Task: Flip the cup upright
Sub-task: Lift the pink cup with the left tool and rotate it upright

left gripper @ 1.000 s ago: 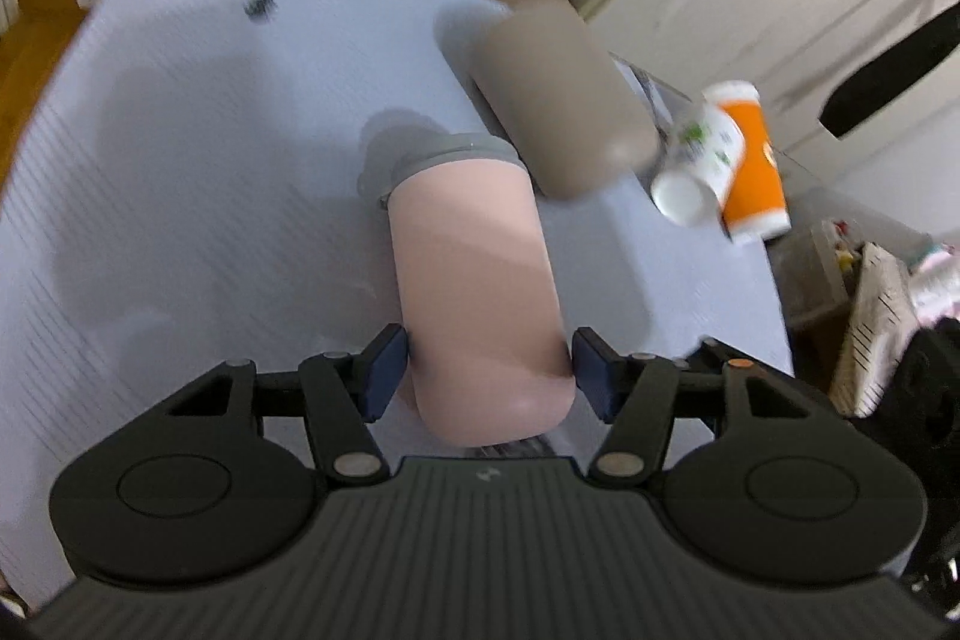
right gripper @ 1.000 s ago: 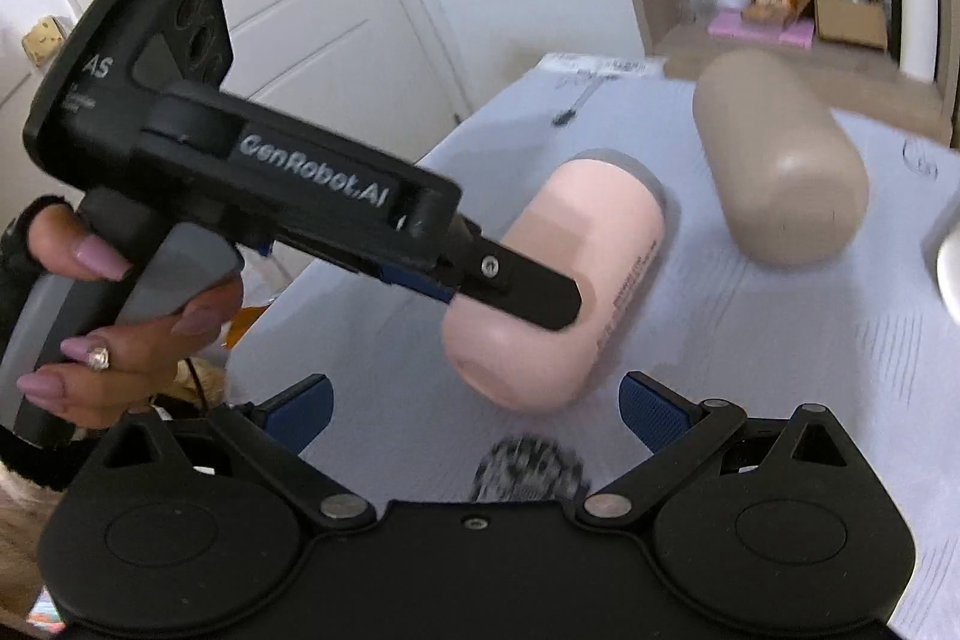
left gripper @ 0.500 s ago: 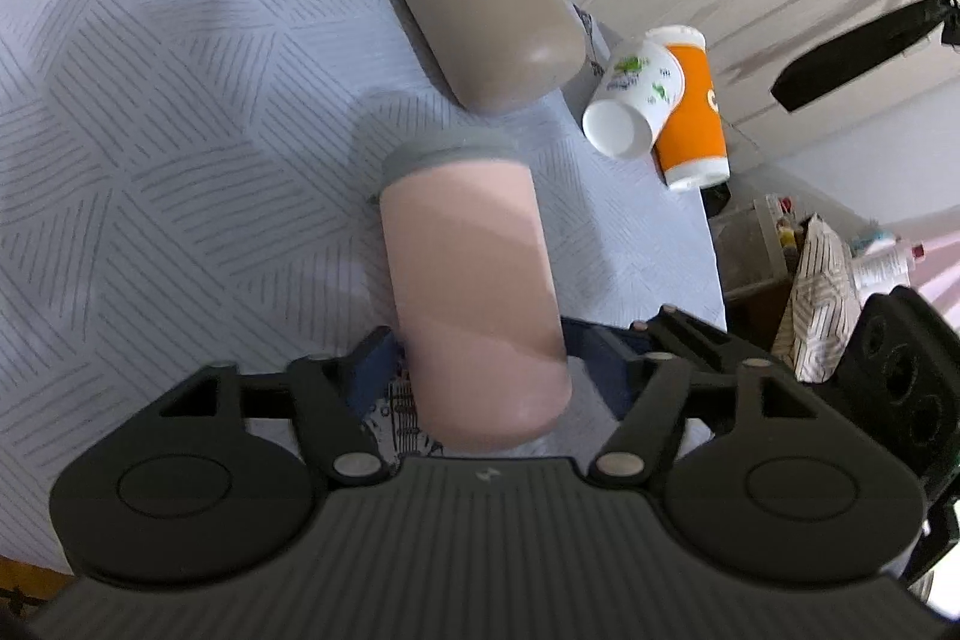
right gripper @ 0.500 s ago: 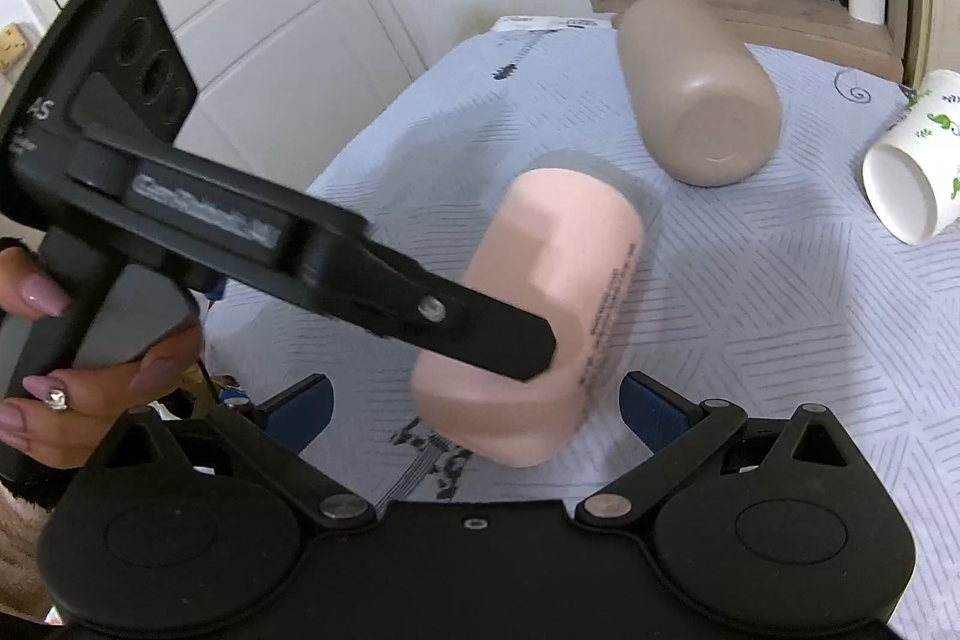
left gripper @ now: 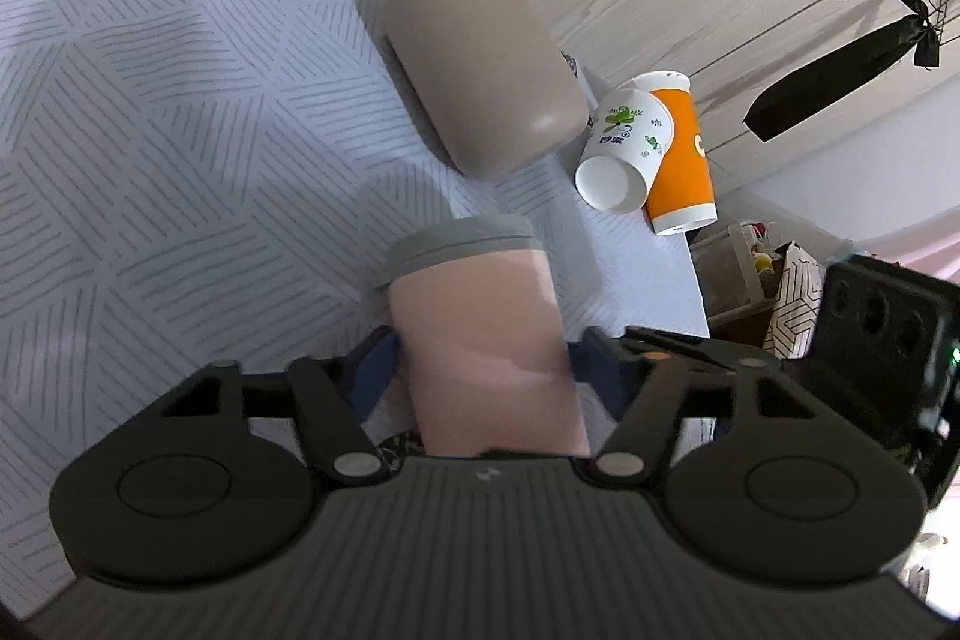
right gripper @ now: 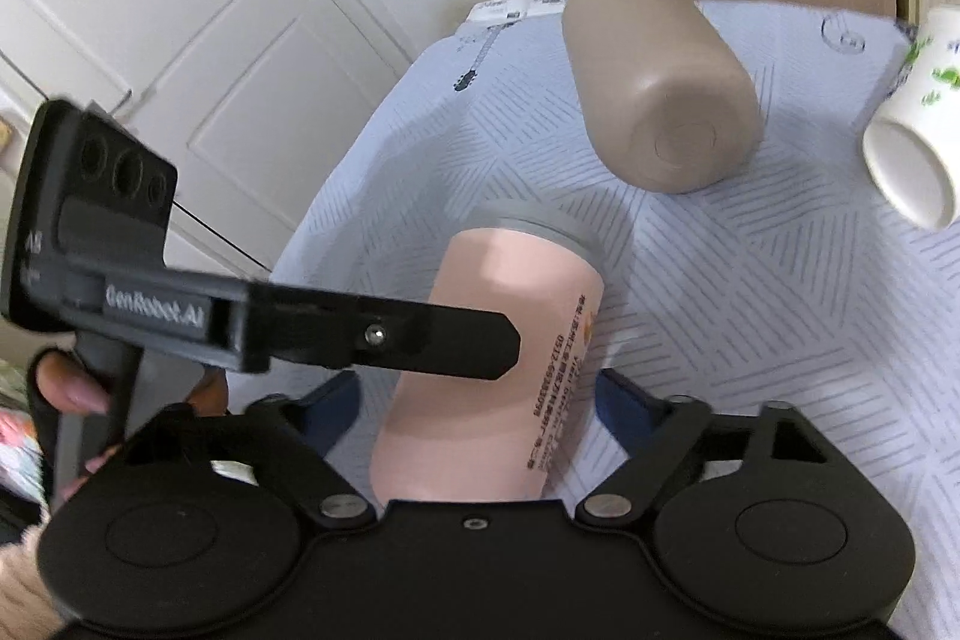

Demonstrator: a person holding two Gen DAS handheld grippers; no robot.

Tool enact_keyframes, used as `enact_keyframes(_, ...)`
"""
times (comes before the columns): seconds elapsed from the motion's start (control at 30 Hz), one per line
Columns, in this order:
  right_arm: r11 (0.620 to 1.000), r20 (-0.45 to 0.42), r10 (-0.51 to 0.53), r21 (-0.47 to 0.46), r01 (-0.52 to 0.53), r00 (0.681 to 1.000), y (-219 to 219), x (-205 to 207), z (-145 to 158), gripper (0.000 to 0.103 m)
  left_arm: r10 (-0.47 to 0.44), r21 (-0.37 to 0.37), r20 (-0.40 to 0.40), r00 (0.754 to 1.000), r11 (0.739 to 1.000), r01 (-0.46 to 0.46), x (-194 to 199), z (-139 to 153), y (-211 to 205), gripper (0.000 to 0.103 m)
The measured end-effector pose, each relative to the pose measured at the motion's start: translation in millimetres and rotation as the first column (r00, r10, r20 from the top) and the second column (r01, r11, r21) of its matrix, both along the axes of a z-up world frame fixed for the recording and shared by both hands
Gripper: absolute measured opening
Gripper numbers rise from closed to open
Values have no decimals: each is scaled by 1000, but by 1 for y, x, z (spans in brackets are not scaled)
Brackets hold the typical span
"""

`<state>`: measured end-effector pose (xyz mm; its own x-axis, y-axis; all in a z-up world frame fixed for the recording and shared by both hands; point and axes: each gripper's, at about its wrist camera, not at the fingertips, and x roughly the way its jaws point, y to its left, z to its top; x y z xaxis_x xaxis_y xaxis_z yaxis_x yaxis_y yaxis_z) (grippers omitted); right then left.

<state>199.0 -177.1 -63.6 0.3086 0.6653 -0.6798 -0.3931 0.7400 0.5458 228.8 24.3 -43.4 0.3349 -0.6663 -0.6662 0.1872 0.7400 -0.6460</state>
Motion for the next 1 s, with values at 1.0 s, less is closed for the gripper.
enact_keyframes(1.0, 934, 690, 236, -355, 37, 684, 24, -107, 37, 75, -206, 333, 614, 762, 943, -14, -103, 64, -37, 58)
